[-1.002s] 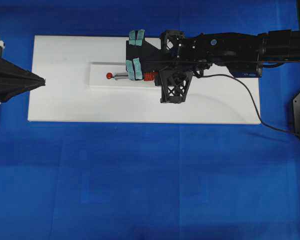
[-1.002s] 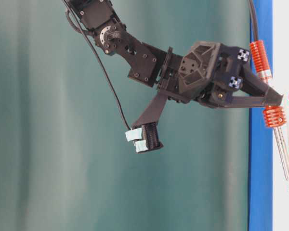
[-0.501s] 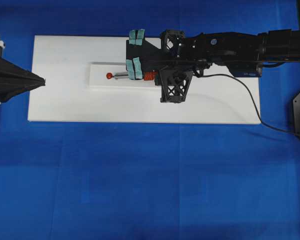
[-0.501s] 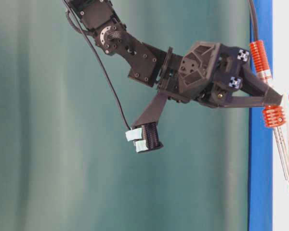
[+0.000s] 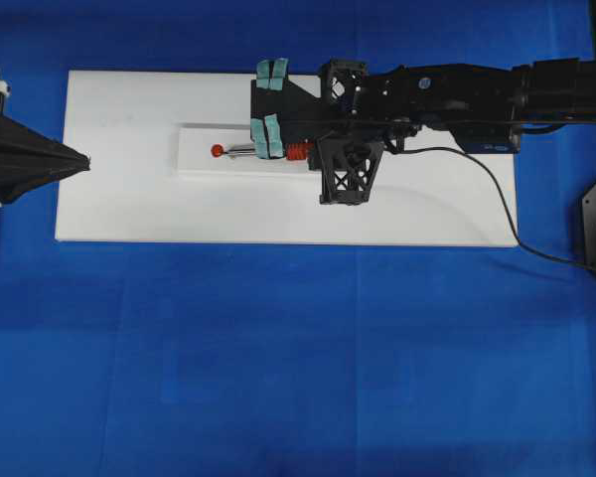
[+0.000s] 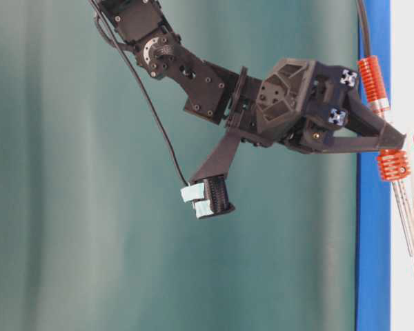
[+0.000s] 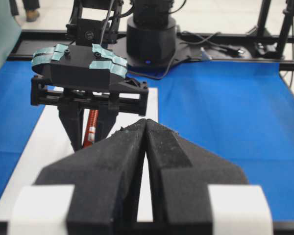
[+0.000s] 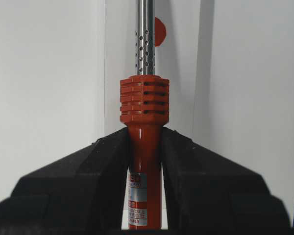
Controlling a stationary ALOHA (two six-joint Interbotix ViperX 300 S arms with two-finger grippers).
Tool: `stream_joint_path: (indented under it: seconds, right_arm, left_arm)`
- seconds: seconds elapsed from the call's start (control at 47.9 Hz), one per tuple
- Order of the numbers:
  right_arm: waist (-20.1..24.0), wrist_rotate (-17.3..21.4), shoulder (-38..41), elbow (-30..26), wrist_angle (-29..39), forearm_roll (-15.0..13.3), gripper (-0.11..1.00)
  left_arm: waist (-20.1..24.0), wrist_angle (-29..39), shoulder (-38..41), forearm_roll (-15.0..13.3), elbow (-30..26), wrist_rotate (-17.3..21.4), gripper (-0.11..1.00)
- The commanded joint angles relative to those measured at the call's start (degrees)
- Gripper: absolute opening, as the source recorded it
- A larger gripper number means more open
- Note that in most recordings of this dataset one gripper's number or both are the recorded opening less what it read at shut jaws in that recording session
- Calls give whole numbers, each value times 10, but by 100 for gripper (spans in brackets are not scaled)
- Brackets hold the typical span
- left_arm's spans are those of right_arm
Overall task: Touch the tip of the soldering iron to the mark.
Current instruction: 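Lower the iron tip onto the leftmost red dot, then raise the iron tip off the strip and shift right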
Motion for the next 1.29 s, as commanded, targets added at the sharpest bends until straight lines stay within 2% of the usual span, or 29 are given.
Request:
stream_joint_path:
  seconds: [0.0,0.209,0.564,1.064,1.273]
  right_arm:
    - [-1,1,-10,-16,-2,-2,7]
    - [-1,1,-22,-29,12,-2,7]
    - [2,1,-101,-51,62,-10,7]
    - [4,3,-123,-47,75,-18,7]
    - [4,5,-140,-23,90,-19,7]
  left_arm:
    - [1,-4,2,1,-6,1,0]
    - [1,-4,3,1,-5,1,0]
    - [1,-4,2,1,-6,0,0]
    - [1,-4,-4,1,-6,-4,0]
    - [1,-4,-4,1,-5,-4,0]
